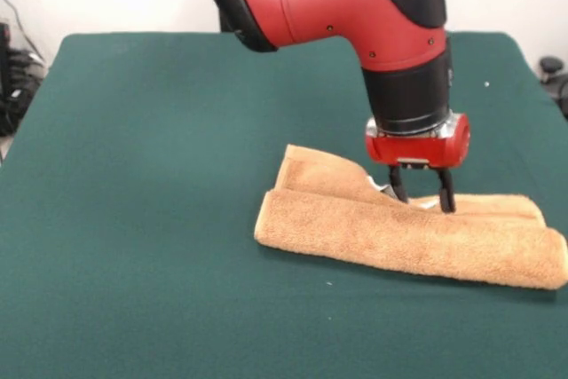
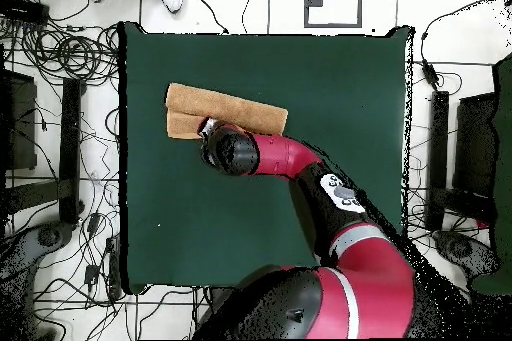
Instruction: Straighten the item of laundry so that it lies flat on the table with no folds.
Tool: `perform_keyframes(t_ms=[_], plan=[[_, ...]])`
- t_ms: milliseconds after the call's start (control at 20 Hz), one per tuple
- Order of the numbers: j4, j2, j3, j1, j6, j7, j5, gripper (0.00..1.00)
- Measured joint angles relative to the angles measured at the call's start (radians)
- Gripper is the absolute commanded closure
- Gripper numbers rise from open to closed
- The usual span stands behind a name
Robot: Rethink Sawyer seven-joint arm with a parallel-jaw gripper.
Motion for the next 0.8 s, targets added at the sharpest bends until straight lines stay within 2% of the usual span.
perform_keyframes(t_ms=[250, 450, 600, 800], plan=[[0.026, 0.003, 0.048, -0.068, 0.000, 0.000, 0.016, 0.00], [0.057, 0.015, 0.100, -0.127, 0.008, 0.000, 0.075, 0.00], [0.093, 0.032, 0.146, -0.179, 0.039, 0.000, 0.164, 0.00], [0.163, 0.044, 0.190, -0.223, 0.146, 0.000, 0.339, 0.00]])
